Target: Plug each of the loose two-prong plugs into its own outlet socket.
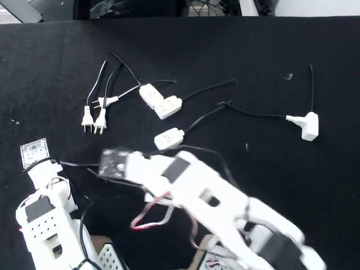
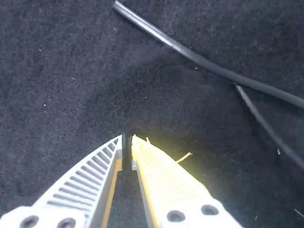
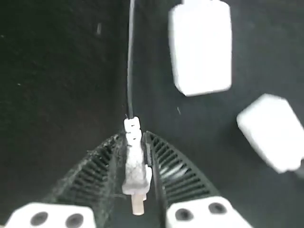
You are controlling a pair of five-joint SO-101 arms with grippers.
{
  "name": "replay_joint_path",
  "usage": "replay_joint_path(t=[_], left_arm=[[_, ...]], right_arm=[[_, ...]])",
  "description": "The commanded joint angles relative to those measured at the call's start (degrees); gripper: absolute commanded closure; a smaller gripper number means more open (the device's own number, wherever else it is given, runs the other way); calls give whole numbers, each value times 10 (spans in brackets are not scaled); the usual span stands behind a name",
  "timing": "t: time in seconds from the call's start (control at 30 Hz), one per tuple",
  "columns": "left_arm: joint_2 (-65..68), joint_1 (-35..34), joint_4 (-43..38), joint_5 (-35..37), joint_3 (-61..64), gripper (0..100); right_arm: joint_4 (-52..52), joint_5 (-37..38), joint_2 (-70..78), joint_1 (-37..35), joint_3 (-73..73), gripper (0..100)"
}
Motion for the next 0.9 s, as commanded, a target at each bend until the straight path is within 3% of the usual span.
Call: replay_joint_path(t=[0.0,0.17,0.37,0.43,0.6,0.87], left_arm=[[-3,-5,-6,2,-4,949],[-3,-5,-6,2,-4,949],[-3,-5,-6,2,-4,949],[-3,-5,-6,2,-4,949],[-3,-5,-6,2,-4,949],[-3,-5,-6,2,-4,949]], right_arm=[[5,-33,-125,65,83,988],[5,-26,-129,178,135,988],[11,-1,-33,280,76,985],[14,-1,20,296,51,974],[65,8,90,312,-34,821],[120,81,25,326,-103,860]])
